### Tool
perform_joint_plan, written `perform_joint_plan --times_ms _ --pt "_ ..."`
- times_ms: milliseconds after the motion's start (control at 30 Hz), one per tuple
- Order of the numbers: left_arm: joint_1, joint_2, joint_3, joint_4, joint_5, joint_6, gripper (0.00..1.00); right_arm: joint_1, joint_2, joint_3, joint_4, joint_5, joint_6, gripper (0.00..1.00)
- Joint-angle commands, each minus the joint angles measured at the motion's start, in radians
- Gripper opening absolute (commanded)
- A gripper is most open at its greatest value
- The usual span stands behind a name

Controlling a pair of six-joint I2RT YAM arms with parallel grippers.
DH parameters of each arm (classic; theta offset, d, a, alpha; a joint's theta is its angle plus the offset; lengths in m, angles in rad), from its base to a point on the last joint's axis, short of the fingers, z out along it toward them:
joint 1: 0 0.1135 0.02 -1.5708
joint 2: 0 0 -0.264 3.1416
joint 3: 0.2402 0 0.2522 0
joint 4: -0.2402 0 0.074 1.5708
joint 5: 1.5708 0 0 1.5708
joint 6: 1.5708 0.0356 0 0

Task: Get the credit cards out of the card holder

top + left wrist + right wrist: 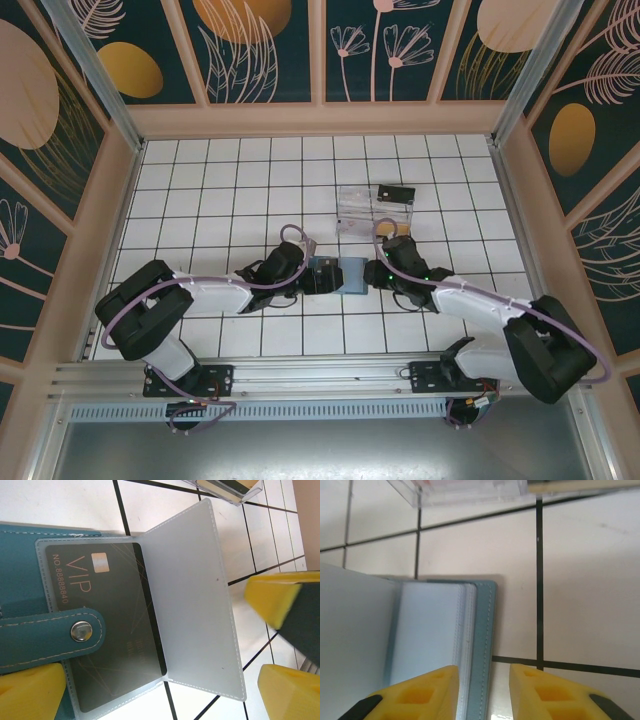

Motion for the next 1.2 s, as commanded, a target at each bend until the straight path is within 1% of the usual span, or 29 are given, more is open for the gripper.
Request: perform_joint_plan --times_ms 0,100,300,567,767,1000,1100,1133,1167 --pt "-0.006 0.001 0.021 -0.003 -0.006 0.020 0.98 -0.008 -0.043 0.019 -0.032 -0.001 0.014 0.35" --pt "-0.006 -0.013 0.017 -0.006 -0.023 0.022 0.99 -0.008 -0.030 0.036 -0.026 -0.040 0.022 0.35" --pt "-0.006 -0.027 0.033 -0.023 -0.033 0.033 0.99 -0.007 0.002 0.033 -0.012 -0.046 0.025 0.35" --pt "-0.008 0.000 0.060 -0.013 0.019 0.049 0.99 -0.008 0.002 0.024 -0.008 -0.044 0.025 0.35" --pt "-0.008 -0.026 0.052 -0.076 -0.054 0.045 0.99 -0.009 0.003 0.020 -0.001 -0.048 0.026 0.35" --pt "-0.005 -0.071 0.027 -0.142 -0.156 0.057 0.98 -0.007 0.002 0.038 0.023 -0.104 0.041 0.30" --pt "-0.002 -0.083 0.018 -0.138 -0.166 0.065 0.92 0.002 0.003 0.060 0.038 -0.133 0.057 0.28" --pt "0.000 -0.083 0.016 -0.136 -0.165 0.065 0.88 0.011 0.005 0.073 0.041 -0.140 0.062 0.27" --pt "0.000 -0.083 0.016 -0.135 -0.167 0.065 0.82 0.018 0.009 0.085 0.046 -0.146 0.066 0.26"
